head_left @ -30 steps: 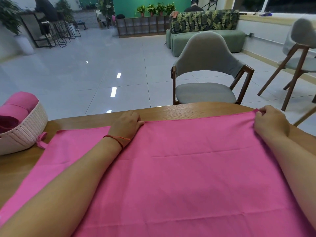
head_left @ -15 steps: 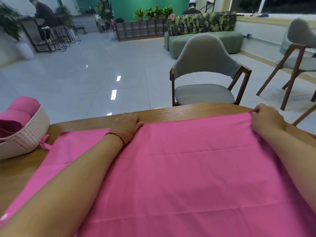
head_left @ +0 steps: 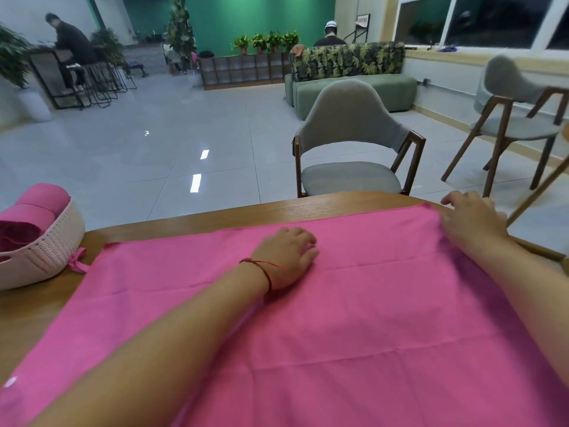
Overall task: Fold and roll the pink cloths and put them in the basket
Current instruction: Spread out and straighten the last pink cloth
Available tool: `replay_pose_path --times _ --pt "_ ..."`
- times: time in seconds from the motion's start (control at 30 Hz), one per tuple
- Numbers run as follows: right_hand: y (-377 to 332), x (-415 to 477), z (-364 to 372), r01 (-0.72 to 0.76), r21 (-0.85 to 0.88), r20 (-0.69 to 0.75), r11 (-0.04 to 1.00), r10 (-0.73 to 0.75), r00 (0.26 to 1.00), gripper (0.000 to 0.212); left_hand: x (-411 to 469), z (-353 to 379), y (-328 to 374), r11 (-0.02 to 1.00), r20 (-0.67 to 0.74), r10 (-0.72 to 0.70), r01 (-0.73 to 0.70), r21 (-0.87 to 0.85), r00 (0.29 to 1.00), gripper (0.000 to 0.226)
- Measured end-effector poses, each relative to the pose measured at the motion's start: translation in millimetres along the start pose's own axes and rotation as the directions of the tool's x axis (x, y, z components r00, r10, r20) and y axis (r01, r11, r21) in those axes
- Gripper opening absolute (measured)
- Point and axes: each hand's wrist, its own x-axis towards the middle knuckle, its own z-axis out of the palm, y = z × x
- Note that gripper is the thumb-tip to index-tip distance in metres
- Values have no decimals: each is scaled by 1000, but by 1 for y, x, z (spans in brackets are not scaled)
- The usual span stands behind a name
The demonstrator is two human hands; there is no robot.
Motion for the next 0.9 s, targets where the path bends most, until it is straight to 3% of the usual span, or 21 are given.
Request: replay_pose_path --times 0.1,0.2,0.27,0.33,0.47,0.63,0.9 --pt "4 -39 -12 112 -48 1 993 -112 994 42 -7 19 42 996 184 -39 24 84 982 64" --pt "-3 -83 -14 284 121 191 951 -303 934 63 -5 32 50 991 220 -119 103 82 968 75" --pt "-10 -104 -10 347 95 335 933 -359 871 75 -4 33 49 990 210 -122 105 93 970 77" --pt "-13 -111 -5 335 41 418 941 -321 850 85 -4 32 48 989 214 -127 108 96 969 77" --pt "-21 -94 -2 331 30 448 943 -308 839 96 1 29 40 987 205 -145 128 96 968 77" --pt "-45 -61 6 359 40 487 932 -332 808 95 19 26 17 984 194 -172 157 88 966 77" --pt "-69 -29 22 361 49 463 931 -341 818 95 53 24 -11 982 202 -182 166 94 962 76"
